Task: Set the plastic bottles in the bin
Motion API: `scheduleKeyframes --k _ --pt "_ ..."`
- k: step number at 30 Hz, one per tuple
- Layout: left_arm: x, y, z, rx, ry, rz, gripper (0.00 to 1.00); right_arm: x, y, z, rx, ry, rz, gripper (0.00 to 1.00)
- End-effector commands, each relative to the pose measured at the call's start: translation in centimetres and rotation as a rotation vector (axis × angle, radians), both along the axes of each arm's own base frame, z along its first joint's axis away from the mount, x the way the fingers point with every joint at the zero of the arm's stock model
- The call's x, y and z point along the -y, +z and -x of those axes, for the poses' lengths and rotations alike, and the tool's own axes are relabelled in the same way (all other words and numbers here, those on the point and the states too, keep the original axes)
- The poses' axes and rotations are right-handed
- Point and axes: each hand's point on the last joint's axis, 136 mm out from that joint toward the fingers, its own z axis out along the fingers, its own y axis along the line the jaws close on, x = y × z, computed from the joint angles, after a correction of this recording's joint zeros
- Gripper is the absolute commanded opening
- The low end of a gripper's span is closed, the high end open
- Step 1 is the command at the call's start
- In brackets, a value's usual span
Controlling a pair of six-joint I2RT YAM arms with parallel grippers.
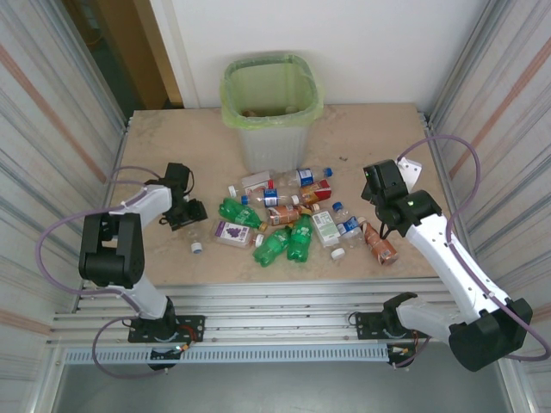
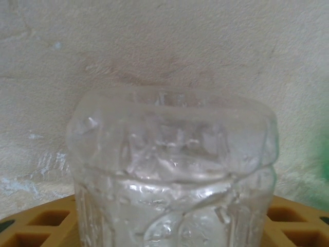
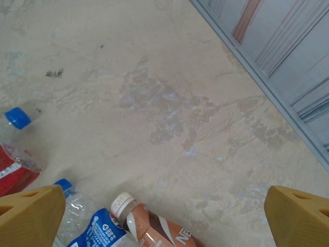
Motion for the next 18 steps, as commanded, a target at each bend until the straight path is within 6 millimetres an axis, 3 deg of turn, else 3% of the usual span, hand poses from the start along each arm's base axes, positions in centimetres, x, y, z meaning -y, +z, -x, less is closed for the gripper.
scheduleKeyframes --k 1,4,9,18 --pt "-0.7 -0.3 0.2 0.004 0.027 -0.019 0.56 0.1 0.6 -0.4 0.009 0.003 0.005 0.98" --pt "-0.9 0.5 -0.1 0.028 0.027 -0.025 0.51 -0.2 0.7 -0.7 0.012 0.01 -0.008 0.98" --pt "-1.1 3.7 -1.1 0.116 0.03 -0.026 0.46 -0.3 1.2 -1.0 0.029 0.008 -0.017 0.98" --pt "-0.5 12.4 -3.2 0.358 0.003 0.014 0.43 -0.9 1.9 -1.4 0.096 0.036 -0.059 0.98"
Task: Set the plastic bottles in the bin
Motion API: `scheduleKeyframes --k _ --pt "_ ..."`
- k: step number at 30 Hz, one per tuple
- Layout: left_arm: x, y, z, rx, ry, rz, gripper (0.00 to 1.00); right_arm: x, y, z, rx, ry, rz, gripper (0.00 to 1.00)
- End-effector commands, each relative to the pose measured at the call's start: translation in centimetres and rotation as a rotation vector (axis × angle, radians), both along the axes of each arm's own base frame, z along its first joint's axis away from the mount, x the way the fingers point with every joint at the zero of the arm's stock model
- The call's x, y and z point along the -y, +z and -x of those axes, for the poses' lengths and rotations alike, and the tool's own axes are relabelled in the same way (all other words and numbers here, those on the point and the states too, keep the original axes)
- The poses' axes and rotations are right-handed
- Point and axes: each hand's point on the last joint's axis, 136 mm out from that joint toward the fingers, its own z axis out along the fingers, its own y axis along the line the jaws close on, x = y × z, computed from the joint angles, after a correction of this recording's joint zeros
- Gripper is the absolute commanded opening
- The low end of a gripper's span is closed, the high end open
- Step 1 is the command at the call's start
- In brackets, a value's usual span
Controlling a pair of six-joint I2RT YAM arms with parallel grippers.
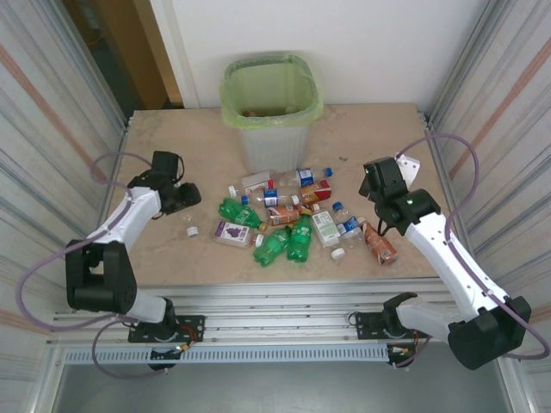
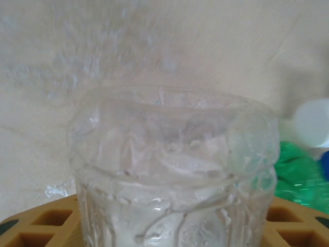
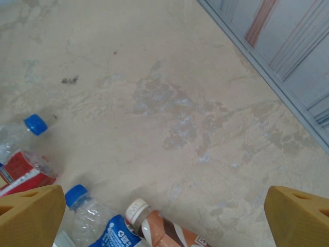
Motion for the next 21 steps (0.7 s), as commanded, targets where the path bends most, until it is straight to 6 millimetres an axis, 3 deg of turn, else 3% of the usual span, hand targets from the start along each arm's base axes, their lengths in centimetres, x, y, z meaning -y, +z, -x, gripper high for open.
scheduleKeyframes --k 1,10,21 --pt "0.3 4.9 -0.8 0.123 -0.023 0.021 0.43 -0.1 1.6 -0.3 0.058 0.015 -0.022 0.98" --pt "3.4 16.7 -3.1 0.462 -0.14 0.102 0.43 0.7 1.5 -0.3 0.001 -0.033 0.009 0.98" --pt "9.1 31.4 -7.9 0.874 -0.322 0.157 0.43 -1.1 0.9 -1.2 0.012 0.029 -0.069 0.98"
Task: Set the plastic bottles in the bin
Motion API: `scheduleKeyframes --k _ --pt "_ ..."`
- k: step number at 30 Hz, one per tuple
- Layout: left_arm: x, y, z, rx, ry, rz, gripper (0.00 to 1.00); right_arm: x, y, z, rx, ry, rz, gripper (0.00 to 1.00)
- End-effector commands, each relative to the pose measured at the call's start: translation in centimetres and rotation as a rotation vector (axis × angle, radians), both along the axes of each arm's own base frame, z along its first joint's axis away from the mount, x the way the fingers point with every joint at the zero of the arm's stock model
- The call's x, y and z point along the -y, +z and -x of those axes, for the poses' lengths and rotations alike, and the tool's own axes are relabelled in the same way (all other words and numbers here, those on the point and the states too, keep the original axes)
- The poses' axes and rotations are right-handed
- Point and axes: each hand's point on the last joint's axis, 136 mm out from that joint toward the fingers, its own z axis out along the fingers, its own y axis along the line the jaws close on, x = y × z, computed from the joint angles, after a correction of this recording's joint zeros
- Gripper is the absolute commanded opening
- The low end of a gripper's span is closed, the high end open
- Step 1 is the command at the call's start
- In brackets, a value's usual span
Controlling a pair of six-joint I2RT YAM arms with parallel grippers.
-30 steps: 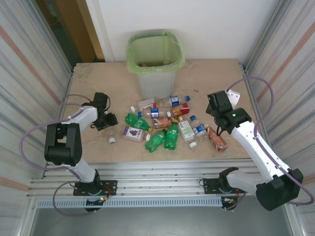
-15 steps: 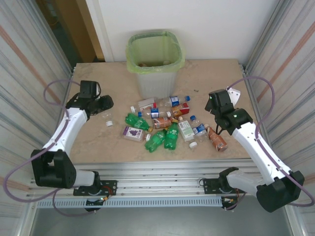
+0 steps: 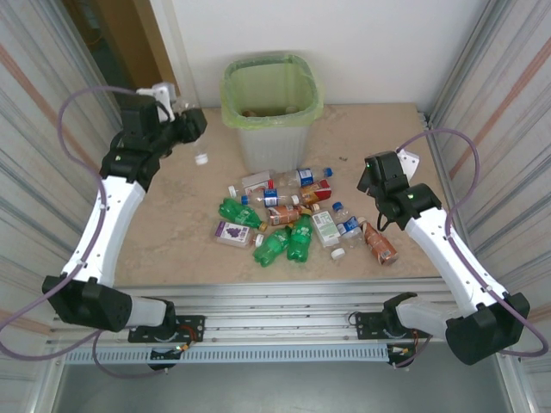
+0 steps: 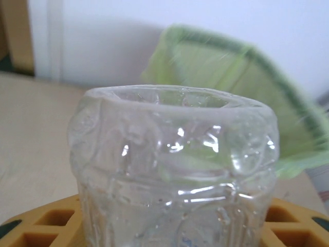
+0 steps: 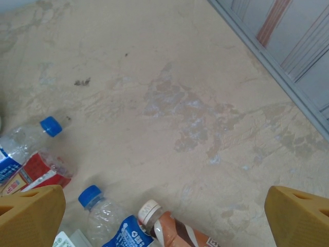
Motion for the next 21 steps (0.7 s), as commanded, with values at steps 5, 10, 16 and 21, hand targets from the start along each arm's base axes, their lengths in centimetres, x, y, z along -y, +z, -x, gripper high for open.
scheduleKeyframes --k 5,10,16,21 --pt "4.1 8.2 -4.2 0.27 -0.118 0.035 0.43 -0.6 -0.2 -0.1 0.006 0.016 -0.051 0.98" --pt "6.5 10.4 -7.2 0.354 -0.174 0.063 0.42 -0.6 -0.5 0.6 -0.01 0.024 -0.063 0.98" --pt "9.8 10.6 -10.9 0.383 -0.239 0.102 0.41 -0.3 -0.9 1.4 -0.013 0.006 -0.11 0.98" --pt "12.3 10.1 -13.2 0.393 -0.285 0.099 0.41 0.5 -1.3 2.3 -0.018 -0.023 -0.133 0.98"
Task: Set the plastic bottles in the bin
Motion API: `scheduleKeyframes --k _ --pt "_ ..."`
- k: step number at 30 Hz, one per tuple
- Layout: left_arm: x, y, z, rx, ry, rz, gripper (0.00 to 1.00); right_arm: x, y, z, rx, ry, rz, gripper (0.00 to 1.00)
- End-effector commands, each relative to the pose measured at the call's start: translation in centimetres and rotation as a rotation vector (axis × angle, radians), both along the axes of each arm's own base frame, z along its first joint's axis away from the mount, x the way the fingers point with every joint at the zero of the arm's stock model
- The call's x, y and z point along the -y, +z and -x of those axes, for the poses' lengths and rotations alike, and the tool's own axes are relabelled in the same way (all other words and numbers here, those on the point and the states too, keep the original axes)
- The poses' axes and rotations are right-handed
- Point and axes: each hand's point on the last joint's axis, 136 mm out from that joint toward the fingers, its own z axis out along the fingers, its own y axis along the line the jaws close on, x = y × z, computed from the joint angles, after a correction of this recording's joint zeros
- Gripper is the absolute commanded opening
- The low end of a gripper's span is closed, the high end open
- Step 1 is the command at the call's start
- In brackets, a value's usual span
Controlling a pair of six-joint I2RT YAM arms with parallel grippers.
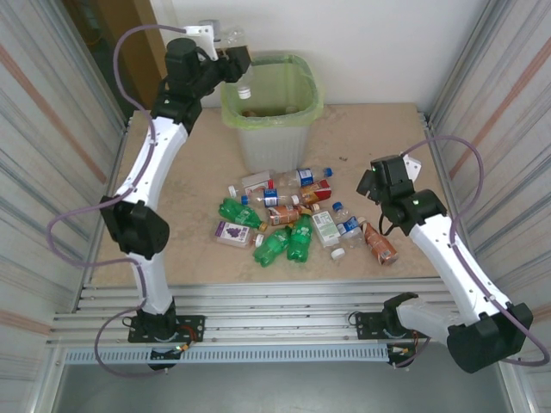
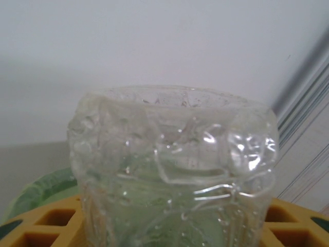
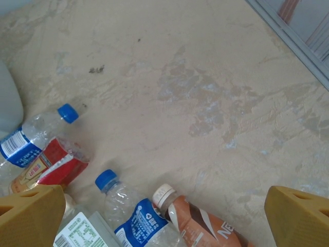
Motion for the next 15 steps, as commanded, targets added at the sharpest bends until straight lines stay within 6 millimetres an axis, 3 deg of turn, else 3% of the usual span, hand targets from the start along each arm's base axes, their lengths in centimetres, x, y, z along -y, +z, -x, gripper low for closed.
scheduleKeyframes --k 1,8,15 --pt "1.8 2.5 0.0 0.082 -0.059 0.016 0.41 0.9 -0.5 1.4 -0.016 -0.038 -0.032 0.98" --pt "4.5 -0.2 -3.0 0.097 -0.098 -0.01 0.42 2.5 -1.5 3.5 -0.032 -0.094 -0.097 0.98" --pt "5.1 -2.5 -4.4 0.104 -0.093 -0.075 0.45 3.5 -2.3 5.7 -0.075 -0.117 -0.154 0.98"
